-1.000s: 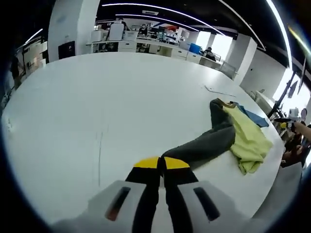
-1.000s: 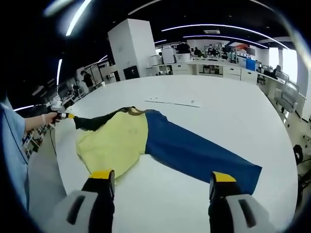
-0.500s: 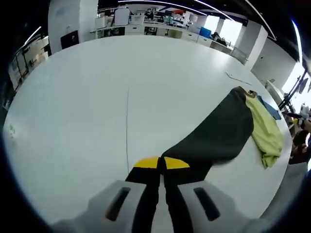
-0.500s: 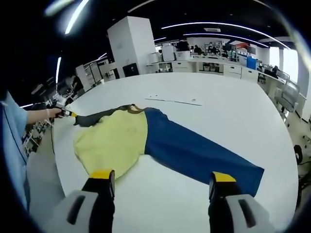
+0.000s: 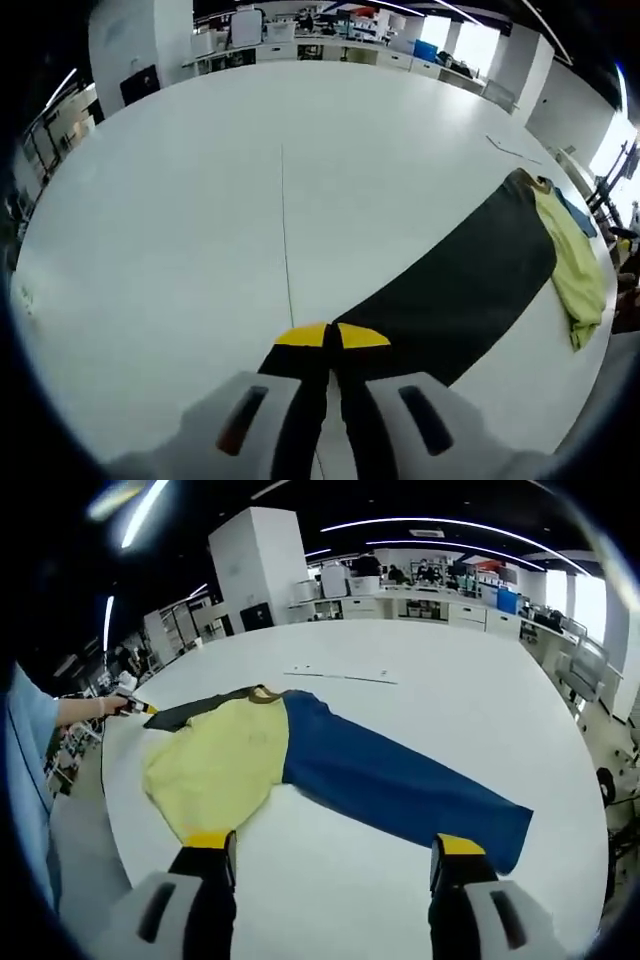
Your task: Fold the garment on the visible template until the final outline fits inside the template.
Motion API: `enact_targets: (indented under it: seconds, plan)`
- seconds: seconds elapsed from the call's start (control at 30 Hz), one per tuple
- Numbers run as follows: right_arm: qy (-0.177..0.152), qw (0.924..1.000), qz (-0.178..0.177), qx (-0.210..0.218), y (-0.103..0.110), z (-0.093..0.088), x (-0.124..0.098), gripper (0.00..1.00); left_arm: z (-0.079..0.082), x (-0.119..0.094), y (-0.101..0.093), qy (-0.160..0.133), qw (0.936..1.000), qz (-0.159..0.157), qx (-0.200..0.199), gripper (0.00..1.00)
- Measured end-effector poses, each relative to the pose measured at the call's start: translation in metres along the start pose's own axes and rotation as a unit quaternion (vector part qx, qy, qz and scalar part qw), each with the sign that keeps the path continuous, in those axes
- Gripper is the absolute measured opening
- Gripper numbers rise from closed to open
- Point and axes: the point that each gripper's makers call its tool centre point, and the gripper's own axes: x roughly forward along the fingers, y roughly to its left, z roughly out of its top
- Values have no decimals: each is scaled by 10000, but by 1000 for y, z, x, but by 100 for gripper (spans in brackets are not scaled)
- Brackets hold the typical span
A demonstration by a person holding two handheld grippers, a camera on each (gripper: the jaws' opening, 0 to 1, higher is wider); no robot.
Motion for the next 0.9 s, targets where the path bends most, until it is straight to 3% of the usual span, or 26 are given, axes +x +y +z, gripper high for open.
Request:
enact_targets:
  seconds: [0.17,0.63,0.77,0.9]
  plan:
    - [19,10000,-16,31,0,-2,1,79,6,5,2,28,10000,28,18,0]
    - [-109,9999,-21,-14,4,-1,1,82,-3,-2,1,154,9999,61,-18,0]
    - [-140,9999,-39,40,2,-1,-1,82,0,-3,0,-1,9999,97,-24,0]
    - [-148,9999,-38,61,2,-2,-3,82,4,-6,-4,-177,9998,48,-7,12]
